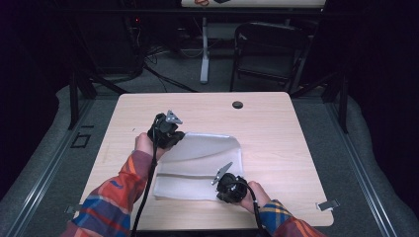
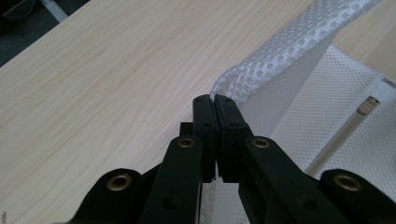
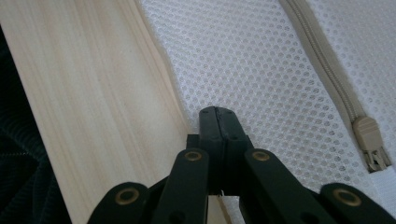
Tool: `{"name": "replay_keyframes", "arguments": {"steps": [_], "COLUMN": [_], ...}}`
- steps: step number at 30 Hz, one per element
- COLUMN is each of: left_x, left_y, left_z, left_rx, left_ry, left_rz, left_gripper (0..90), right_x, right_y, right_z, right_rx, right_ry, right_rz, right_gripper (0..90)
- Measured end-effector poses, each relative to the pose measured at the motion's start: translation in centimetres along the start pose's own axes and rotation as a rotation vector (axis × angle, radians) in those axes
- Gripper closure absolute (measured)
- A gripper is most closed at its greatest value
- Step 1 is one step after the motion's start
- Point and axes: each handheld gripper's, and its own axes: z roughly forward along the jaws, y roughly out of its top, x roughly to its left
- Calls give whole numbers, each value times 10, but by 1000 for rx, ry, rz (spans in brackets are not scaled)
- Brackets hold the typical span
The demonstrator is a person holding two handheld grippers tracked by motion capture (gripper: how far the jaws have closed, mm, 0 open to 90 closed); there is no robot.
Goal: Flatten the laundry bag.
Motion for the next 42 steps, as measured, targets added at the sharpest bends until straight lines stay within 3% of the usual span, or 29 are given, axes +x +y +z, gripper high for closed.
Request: {"name": "replay_keyframes", "arguments": {"steps": [8, 13, 17, 21, 34, 42], "left_x": [5, 7, 7, 9, 16, 22], "left_y": [7, 10, 11, 13, 22, 27], "left_z": [-2, -3, -3, -4, -4, 3], "left_rx": [1, 2, 2, 2, -10, -26], "left_ry": [17, 21, 28, 31, 68, 94], "left_rz": [5, 9, 7, 9, 7, -2], "left_gripper": [883, 883, 883, 883, 883, 883], "right_x": [-2, -3, -3, -5, -4, -1], "right_y": [-1, 5, 13, 15, 11, 10], "right_z": [-3, -5, -2, 6, 6, 6], "right_rx": [37, -52, -84, -48, -32, -41], "right_ry": [24, -21, -63, -69, -26, -53], "right_rz": [-1, 29, 33, 34, 65, 90], "right_gripper": [900, 900, 900, 900, 900, 900]}}
